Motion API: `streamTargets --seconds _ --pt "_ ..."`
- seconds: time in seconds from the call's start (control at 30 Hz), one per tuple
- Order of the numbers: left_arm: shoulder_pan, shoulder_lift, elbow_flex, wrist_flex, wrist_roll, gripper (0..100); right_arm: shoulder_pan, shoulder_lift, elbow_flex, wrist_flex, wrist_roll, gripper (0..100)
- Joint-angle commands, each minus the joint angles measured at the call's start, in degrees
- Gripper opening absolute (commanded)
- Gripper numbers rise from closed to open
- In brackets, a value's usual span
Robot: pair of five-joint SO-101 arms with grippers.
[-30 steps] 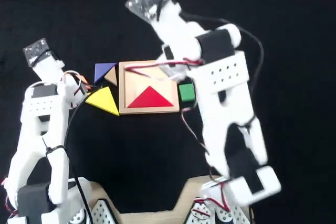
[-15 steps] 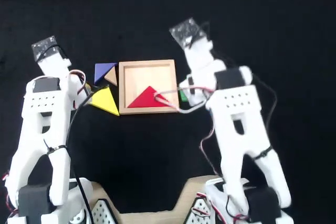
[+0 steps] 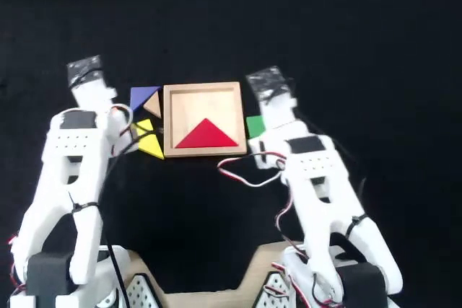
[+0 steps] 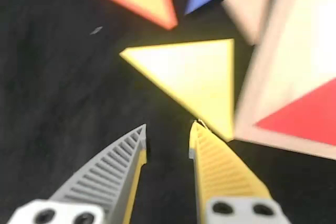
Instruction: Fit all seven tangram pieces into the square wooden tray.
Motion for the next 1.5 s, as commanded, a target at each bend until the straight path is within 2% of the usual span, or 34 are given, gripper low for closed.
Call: streamTargets --seconds 0.0,0.13,0.27,0.4,0.57,0.8,1.1,1.27,1.47 --pt "3.12 2.46 -3.82 -5.71 0.35 13 4.84 -1.80 1.01 -4.84 -0.53 1.1" --pt "3.56 13.71 -9.80 -7.65 4.40 10 5.54 -1.80 2.24 -5.71 -0.44 1.1" --pt "5.49 23.91 -19.82 -2.02 6.51 10 5.45 -1.80 2.51 -6.86 -0.44 1.1" --pt "8.92 28.13 -25.36 2.99 6.86 10 5.45 -1.80 4.88 -10.90 -0.18 1.1" --pt "11.21 27.43 -26.42 2.73 6.95 10 5.45 -1.80 5.32 -11.60 -0.18 1.1" --pt "11.30 31.38 -24.48 -3.52 6.68 10 5.45 -1.80 5.41 -11.60 -0.09 1.1" --pt "10.86 33.76 -23.87 -1.23 6.51 10 5.45 -1.80 5.41 -11.52 -0.09 1.1" --pt "10.07 33.41 -22.29 4.48 -0.18 10 5.45 -1.80 5.49 -11.43 -0.09 1.1" --pt "4.97 33.67 -21.49 8.35 -8.35 10 5.45 -1.80 5.49 -11.43 -0.09 1.1"
